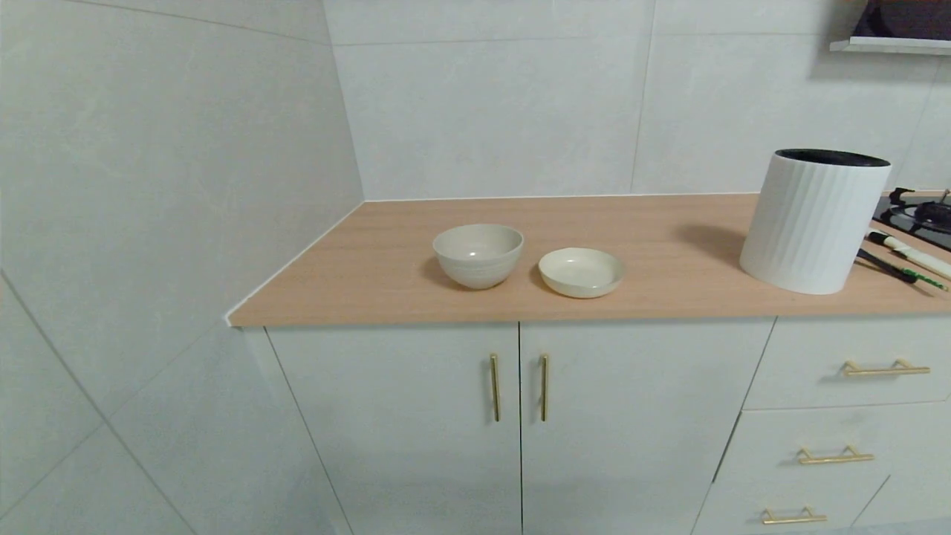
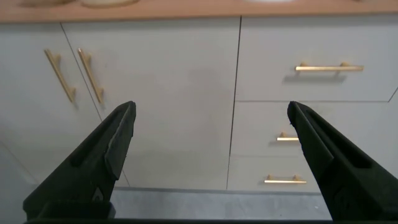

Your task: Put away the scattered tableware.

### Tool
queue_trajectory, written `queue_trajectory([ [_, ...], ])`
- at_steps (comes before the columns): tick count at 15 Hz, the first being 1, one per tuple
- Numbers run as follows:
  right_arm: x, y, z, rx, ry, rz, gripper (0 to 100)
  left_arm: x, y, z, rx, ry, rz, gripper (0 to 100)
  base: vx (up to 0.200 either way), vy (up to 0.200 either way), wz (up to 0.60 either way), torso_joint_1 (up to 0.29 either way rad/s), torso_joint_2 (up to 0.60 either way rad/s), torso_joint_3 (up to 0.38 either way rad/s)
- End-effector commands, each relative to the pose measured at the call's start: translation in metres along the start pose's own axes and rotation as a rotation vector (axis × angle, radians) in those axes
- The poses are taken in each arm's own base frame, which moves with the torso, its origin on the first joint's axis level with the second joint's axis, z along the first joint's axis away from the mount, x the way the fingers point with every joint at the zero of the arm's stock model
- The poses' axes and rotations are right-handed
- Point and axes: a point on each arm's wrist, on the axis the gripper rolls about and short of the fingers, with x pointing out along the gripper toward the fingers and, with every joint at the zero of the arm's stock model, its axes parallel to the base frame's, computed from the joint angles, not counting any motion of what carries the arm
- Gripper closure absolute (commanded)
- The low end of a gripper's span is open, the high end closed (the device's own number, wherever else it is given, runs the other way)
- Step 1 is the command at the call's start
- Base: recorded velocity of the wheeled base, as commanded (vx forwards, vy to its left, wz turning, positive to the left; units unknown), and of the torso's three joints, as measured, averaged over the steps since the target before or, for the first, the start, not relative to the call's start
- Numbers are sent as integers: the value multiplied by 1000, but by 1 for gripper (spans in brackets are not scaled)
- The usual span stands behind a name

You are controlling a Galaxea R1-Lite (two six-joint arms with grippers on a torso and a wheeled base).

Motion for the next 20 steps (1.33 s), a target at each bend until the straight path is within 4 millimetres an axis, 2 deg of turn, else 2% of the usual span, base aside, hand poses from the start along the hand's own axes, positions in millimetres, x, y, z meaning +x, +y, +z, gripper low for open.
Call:
queue_trajectory([
  [1, 0, 0, 0, 0, 0, 1, 0, 0, 0, 0, 0, 0, 0, 0, 0, 0, 0, -188, 471, 286],
  [13, 0, 0, 0, 0, 0, 1, 0, 0, 0, 0, 0, 0, 1, 0, 0, 0, 0, -139, 443, 303],
  [20, 0, 0, 0, -3, 0, 1, 0, 0, 0, 0, 0, 0, 1, 0, 0, 0, 0, -10, 49, 38],
])
